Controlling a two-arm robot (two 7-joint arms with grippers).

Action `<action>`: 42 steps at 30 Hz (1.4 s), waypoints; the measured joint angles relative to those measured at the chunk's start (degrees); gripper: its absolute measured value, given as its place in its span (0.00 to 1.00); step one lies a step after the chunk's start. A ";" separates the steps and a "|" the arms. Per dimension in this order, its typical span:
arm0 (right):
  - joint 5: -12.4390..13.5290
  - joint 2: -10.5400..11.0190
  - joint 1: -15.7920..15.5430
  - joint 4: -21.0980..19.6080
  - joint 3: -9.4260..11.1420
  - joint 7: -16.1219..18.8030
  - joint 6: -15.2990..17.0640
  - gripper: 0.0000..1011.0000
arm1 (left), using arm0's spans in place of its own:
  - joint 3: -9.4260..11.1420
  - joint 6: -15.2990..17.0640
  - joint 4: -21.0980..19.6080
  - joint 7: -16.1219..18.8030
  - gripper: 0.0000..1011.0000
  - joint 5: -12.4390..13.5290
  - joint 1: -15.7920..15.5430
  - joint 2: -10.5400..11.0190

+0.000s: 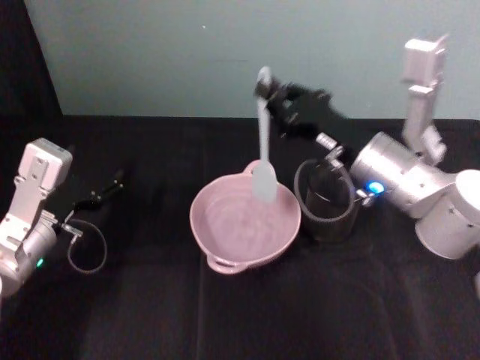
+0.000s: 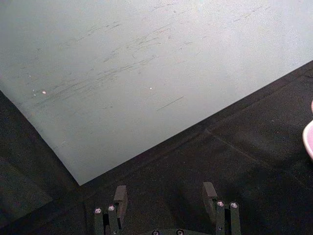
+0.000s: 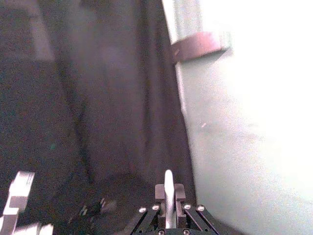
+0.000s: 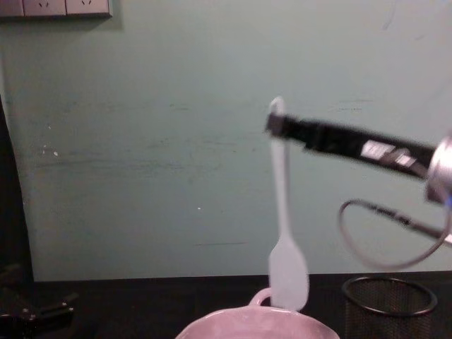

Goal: Use the one hand to pick up the spoon and stir the clear water in the bowl.

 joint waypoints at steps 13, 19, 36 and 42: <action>5.51 5.80 -5.12 -9.51 8.56 -7.81 4.02 0.12 | 0.00 0.00 0.00 0.00 1.00 0.00 0.00 0.00; 4.77 6.72 -6.61 -9.35 9.49 -9.52 3.75 0.12 | 0.00 0.00 0.00 0.00 1.00 0.00 0.00 0.00; 5.18 4.09 -8.35 -0.58 10.63 -9.05 1.95 0.12 | 0.00 0.00 0.00 0.00 1.00 0.00 0.00 0.00; 8.75 2.20 -8.60 2.99 11.72 -7.15 1.18 0.12 | 0.00 0.00 0.00 0.00 1.00 0.00 0.00 0.00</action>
